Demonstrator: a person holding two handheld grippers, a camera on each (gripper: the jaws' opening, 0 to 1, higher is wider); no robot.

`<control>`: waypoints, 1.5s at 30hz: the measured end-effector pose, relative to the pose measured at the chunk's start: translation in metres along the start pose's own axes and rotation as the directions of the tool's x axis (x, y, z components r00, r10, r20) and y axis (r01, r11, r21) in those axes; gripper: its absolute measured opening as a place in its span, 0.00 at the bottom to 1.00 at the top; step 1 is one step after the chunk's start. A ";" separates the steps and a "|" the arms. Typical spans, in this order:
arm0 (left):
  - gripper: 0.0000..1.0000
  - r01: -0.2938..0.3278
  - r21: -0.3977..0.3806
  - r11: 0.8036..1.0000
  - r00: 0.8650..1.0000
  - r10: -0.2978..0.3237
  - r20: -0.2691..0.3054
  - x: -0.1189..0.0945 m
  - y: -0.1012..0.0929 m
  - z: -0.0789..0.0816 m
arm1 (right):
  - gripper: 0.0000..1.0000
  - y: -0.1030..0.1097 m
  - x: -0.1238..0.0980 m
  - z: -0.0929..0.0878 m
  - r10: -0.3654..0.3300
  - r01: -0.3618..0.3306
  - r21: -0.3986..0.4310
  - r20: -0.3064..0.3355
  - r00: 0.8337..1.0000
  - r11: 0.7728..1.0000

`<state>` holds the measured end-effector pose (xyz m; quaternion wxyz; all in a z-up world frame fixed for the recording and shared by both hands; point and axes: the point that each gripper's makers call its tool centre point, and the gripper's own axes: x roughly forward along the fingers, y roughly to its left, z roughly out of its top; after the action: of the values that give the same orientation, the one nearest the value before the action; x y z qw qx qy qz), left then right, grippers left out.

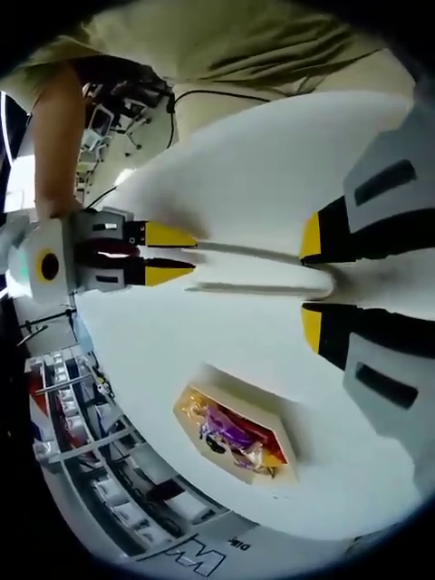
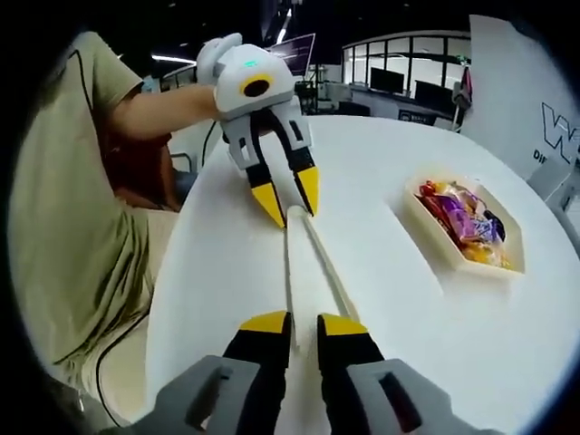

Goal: Place the target food into the container with the food tongs after gripping and lifting it, then release it inside without dropping or visibly crushing the food.

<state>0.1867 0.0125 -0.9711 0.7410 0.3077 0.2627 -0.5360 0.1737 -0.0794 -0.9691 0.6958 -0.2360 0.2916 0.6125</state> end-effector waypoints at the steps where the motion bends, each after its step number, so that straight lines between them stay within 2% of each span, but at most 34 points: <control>1: 0.16 -0.004 -0.003 1.000 1.000 0.004 0.003 0.000 0.000 0.000 | 0.07 0.000 0.000 0.001 0.000 0.000 0.001 0.004 1.000 1.000; 11: 0.16 -0.040 -0.055 0.998 0.998 0.042 0.045 -0.007 0.001 0.001 | 0.09 -0.002 -0.003 0.007 -0.038 0.037 0.021 0.059 0.998 0.999; 17: 0.16 -0.079 -0.122 0.989 0.991 0.092 0.097 -0.015 0.007 0.005 | 0.11 -0.007 -0.009 0.014 -0.086 0.078 0.062 0.134 0.987 0.995; 28: 0.16 -0.112 -0.209 0.972 0.978 0.144 0.149 -0.023 0.008 0.007 | 0.18 -0.007 -0.012 0.017 -0.135 0.118 0.097 0.194 0.972 0.988; 33: 0.17 -0.116 -0.219 0.969 0.977 0.151 0.150 -0.023 0.005 0.006 | 0.20 -0.007 -0.013 0.017 -0.150 0.128 0.111 0.209 0.966 0.985; 38: 0.17 -0.130 -0.257 0.958 0.969 0.178 0.173 -0.024 0.007 0.007 | 0.22 -0.007 -0.013 0.016 -0.167 0.142 0.124 0.216 0.962 0.982; 44: 0.19 -0.143 -0.293 0.945 0.961 0.204 0.189 -0.027 0.008 0.006 | 0.24 -0.009 -0.016 0.020 -0.193 0.161 0.144 0.250 0.949 0.976; 45: 0.19 -0.149 -0.317 0.936 0.954 0.220 0.202 -0.029 0.010 0.006 | 0.25 -0.010 -0.017 0.020 -0.201 0.167 0.150 0.253 0.946 0.974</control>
<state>0.1884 0.0289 -0.9442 0.8520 0.1502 0.2211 -0.4501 0.1845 -0.0790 -0.9436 0.7964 -0.1331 0.2103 0.5512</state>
